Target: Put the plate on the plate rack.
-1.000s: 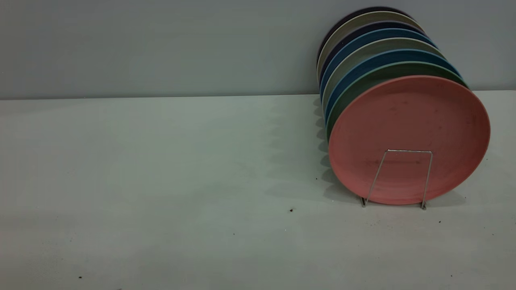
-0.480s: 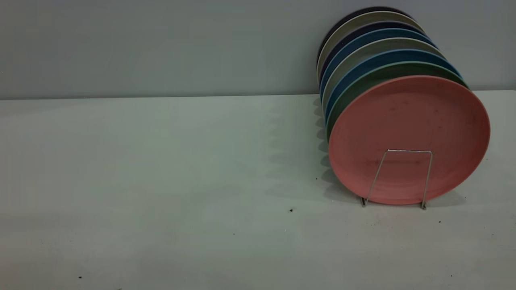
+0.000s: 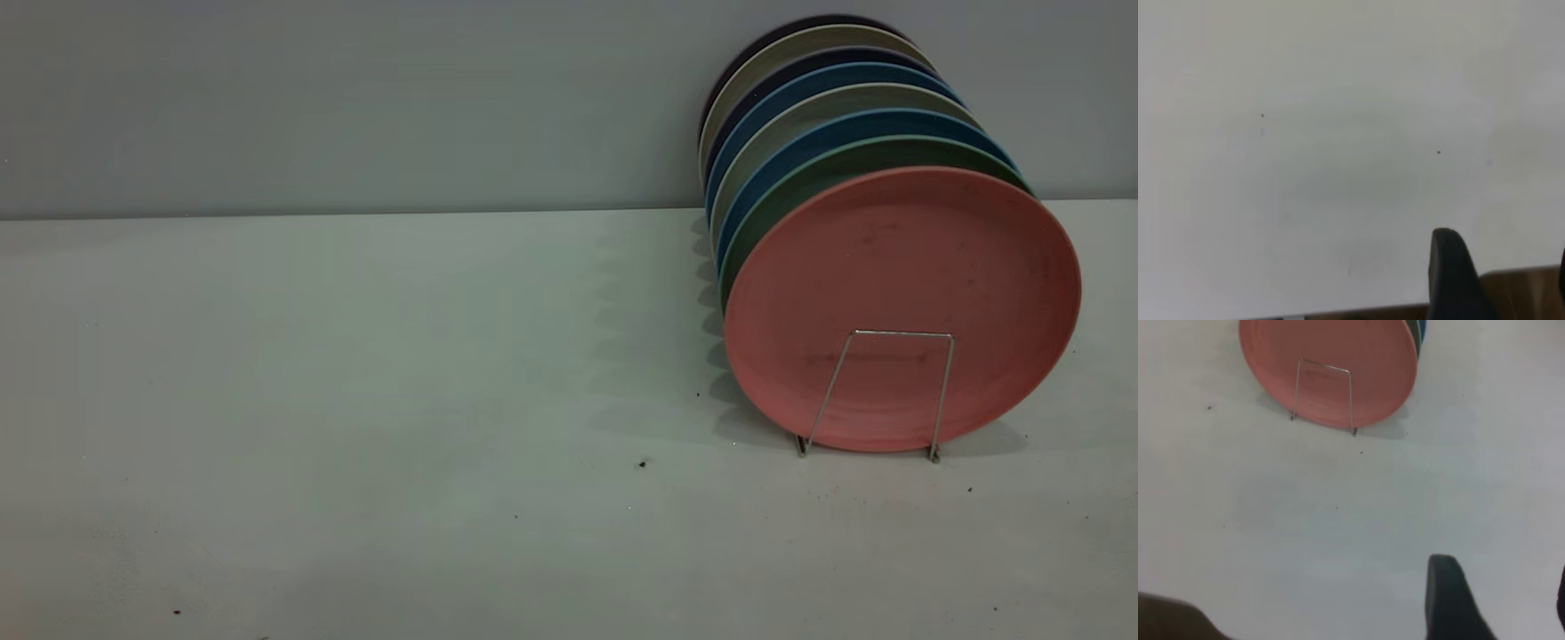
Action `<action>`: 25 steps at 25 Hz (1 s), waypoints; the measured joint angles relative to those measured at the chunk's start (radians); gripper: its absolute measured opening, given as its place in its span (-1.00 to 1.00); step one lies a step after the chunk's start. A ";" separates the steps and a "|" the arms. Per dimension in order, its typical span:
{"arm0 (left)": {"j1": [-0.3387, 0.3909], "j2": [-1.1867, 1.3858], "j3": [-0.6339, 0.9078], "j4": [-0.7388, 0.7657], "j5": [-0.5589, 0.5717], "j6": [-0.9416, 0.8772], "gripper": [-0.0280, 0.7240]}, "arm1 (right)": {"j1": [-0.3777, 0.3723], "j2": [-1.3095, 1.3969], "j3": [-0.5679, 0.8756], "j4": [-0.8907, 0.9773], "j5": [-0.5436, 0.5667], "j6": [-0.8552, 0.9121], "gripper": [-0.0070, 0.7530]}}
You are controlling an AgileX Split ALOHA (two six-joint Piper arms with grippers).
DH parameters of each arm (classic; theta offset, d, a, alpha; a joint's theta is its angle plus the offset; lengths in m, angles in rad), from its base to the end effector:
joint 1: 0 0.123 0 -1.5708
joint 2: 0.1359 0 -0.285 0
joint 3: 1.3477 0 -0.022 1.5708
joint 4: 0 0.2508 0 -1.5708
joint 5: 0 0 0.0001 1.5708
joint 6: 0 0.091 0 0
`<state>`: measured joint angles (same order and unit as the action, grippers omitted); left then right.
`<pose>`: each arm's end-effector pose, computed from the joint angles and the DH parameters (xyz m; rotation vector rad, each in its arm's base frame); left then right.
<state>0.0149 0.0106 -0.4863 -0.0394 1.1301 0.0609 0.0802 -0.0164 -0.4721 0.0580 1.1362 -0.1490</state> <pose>-0.0049 -0.0033 0.2681 0.0521 2.1367 -0.0035 -0.0080 0.0042 0.2636 -0.2485 2.1154 0.0299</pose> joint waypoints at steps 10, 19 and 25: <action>0.000 -0.033 0.000 0.000 0.001 0.000 0.19 | -0.080 -0.001 0.000 0.002 0.000 0.001 0.07; 0.000 -0.033 0.000 -0.001 0.001 0.000 0.19 | -0.081 -0.001 0.000 0.003 0.000 0.001 0.07; 0.000 -0.033 0.000 -0.001 0.001 0.000 0.19 | -0.081 -0.001 0.000 0.003 0.000 0.001 0.07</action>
<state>0.0149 -0.0221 -0.4863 -0.0403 1.1312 0.0609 -0.0004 -0.0172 -0.4721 0.0608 1.1362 -0.1482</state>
